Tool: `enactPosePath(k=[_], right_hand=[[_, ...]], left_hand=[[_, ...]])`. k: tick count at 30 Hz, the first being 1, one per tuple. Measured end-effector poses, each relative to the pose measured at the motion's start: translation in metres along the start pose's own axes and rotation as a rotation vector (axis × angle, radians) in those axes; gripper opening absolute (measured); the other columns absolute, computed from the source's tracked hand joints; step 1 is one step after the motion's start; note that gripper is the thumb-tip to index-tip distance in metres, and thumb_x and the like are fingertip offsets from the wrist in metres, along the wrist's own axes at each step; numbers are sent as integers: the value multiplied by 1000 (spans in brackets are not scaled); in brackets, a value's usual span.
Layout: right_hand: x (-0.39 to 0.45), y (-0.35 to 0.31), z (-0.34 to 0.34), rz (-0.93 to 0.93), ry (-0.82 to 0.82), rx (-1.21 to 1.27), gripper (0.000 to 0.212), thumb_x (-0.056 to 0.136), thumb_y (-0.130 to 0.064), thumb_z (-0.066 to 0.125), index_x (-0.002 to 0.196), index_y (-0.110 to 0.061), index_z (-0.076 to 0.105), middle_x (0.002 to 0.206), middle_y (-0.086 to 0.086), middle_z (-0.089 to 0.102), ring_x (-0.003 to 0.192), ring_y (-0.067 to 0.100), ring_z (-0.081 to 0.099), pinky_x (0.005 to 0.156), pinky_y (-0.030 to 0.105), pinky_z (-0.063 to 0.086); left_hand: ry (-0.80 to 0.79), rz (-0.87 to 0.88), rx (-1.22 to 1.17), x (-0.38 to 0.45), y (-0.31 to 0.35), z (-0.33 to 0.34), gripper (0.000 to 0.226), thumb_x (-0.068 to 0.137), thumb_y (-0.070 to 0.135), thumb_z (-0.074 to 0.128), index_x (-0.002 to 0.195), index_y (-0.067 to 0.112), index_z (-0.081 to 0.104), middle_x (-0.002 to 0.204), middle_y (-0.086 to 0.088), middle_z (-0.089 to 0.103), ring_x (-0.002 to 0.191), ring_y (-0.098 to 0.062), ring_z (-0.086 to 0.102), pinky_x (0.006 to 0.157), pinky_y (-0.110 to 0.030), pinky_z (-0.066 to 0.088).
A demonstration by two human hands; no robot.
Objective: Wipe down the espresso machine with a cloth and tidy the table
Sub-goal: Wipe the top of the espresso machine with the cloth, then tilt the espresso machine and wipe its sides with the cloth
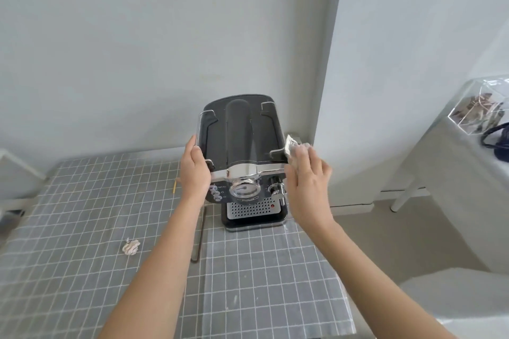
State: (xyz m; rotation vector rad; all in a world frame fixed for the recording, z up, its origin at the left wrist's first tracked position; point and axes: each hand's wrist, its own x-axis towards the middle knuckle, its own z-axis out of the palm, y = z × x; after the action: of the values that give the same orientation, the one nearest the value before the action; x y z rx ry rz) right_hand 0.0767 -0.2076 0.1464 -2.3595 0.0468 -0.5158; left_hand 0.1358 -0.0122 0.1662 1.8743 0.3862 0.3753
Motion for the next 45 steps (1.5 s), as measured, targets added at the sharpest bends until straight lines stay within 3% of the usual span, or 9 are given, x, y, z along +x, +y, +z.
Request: enactPosePath(k=[7, 12, 16, 21, 24, 27, 33, 36, 45], right_hand=[[4, -14, -4, -218, -215, -462, 54, 75, 1, 47, 128, -5, 49, 139, 18, 44, 116, 44, 42, 98, 42, 38], [-27, 9, -37, -367, -333, -148, 41, 77, 10, 54, 102, -21, 60, 134, 3, 42, 106, 29, 39, 94, 34, 42], [-89, 69, -21, -146, -345, -5, 23, 94, -8, 57, 108, -24, 65, 117, -1, 55, 99, 20, 41, 88, 32, 44], [-116, 96, 12, -48, -677, -62, 35, 93, -18, 57, 127, -26, 57, 132, 0, 48, 120, 27, 43, 103, 40, 41], [-70, 67, 0, 9, -343, 78, 23, 94, -11, 57, 116, -12, 65, 107, 4, 66, 92, 23, 62, 84, 37, 51], [5, 29, -19, 35, 8, 131, 17, 97, -6, 51, 103, -6, 67, 87, 9, 65, 74, 24, 57, 69, 28, 38], [108, -14, -15, 146, -234, 27, 28, 96, -12, 45, 89, 2, 68, 85, 19, 71, 79, 31, 60, 76, 33, 47], [126, -20, -12, 250, -322, 98, 31, 90, -10, 47, 66, -2, 65, 68, 8, 71, 43, 5, 51, 46, 21, 43], [129, -23, -14, 470, -427, 320, 24, 92, -12, 53, 73, -3, 66, 63, 3, 66, 50, 15, 46, 51, 24, 41]], left_hand=[[12, -11, -5, -1, -1, 1, 45, 100, 17, 25, 143, 13, 40, 149, -2, 41, 138, -14, 36, 115, -26, 24], [4, 0, 24, 0, -2, 1, 45, 100, 19, 25, 142, 15, 41, 148, -2, 42, 137, -15, 37, 116, -32, 26], [2, 1, 28, 4, -6, 1, 46, 99, 25, 25, 142, 21, 42, 146, -2, 46, 135, -17, 40, 115, -36, 29], [18, 9, 26, 3, -6, 1, 44, 101, 20, 26, 141, 17, 43, 145, 0, 46, 134, -13, 41, 113, -28, 28], [-15, -13, 67, 7, -9, -1, 44, 100, 25, 26, 141, 20, 43, 144, 0, 48, 131, -15, 45, 113, -34, 32], [-46, 9, 262, 16, -10, -10, 46, 96, 34, 28, 137, 23, 48, 140, -2, 53, 127, -21, 49, 110, -49, 34], [-58, 126, 404, 53, 15, -26, 14, 87, 15, 58, 83, 17, 71, 73, -8, 66, 72, -26, 59, 74, -29, 47], [-170, -97, 194, 70, 23, -27, 17, 87, 6, 61, 102, 0, 68, 71, -8, 65, 54, -13, 61, 53, -17, 50], [-369, -247, 62, 99, 28, -26, 6, 91, -3, 54, 88, -2, 59, 64, -11, 54, 31, -2, 52, 36, -15, 46]])
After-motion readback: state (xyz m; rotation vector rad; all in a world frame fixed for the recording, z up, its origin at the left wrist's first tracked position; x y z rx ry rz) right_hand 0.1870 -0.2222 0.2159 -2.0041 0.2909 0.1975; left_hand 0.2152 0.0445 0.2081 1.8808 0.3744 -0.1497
